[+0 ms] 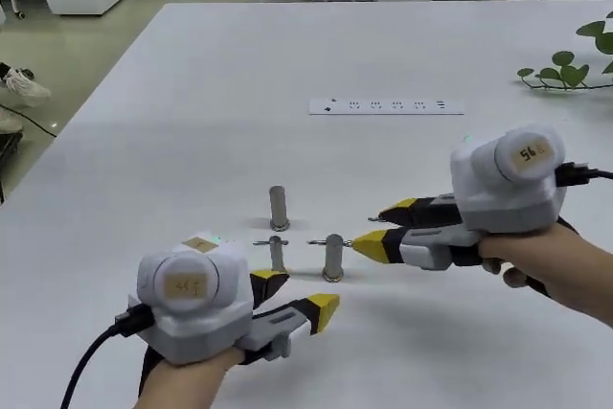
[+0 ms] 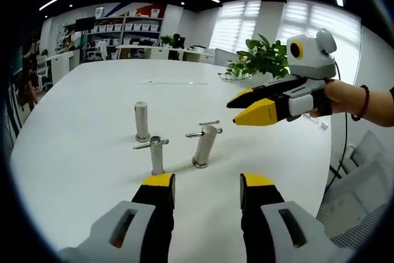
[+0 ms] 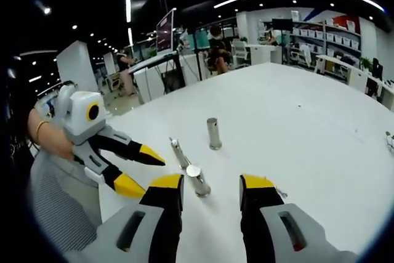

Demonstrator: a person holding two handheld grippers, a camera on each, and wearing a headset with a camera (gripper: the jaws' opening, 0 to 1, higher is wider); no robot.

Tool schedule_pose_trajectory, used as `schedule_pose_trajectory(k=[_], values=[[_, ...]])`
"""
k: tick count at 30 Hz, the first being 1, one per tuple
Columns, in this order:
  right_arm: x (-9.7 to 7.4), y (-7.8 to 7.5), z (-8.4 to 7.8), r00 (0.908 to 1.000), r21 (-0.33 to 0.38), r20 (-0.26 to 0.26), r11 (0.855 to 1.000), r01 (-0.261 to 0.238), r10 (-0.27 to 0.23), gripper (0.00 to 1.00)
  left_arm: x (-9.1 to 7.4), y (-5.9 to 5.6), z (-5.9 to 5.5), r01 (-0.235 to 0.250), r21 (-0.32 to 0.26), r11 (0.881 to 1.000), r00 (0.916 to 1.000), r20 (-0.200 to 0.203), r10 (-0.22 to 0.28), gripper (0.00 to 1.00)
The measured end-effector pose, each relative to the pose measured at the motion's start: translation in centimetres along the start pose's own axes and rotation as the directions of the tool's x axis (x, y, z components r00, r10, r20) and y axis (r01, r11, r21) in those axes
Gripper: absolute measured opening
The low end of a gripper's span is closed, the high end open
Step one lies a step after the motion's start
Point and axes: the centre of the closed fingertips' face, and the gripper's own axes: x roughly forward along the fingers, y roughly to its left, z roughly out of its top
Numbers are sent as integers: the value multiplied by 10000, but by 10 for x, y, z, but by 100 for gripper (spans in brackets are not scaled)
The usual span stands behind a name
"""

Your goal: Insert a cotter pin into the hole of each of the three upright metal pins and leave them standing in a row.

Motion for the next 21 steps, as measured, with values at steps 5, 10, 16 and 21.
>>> schedule_pose_trajectory(k=[5, 10, 16, 21], values=[[8, 0, 17, 9994, 171, 358, 9998, -34, 28, 32, -9, 7, 0, -295, 206, 9994, 9996, 30, 294, 42], [18, 1, 30, 9987, 2, 508, 10000, -61, 61, 32, -14, 14, 0, -518, 219, 9984, 9986, 125, 515, 44], [33, 0, 48, 9963, 45, 853, 10000, -60, 56, 30, -20, 24, 6, -707, 289, 9971, 9966, 442, 693, 46], [48, -4, 57, 9953, -32, 965, 10000, -75, 78, 28, -22, 26, 14, -699, 413, 9967, 9949, 752, 667, 48]])
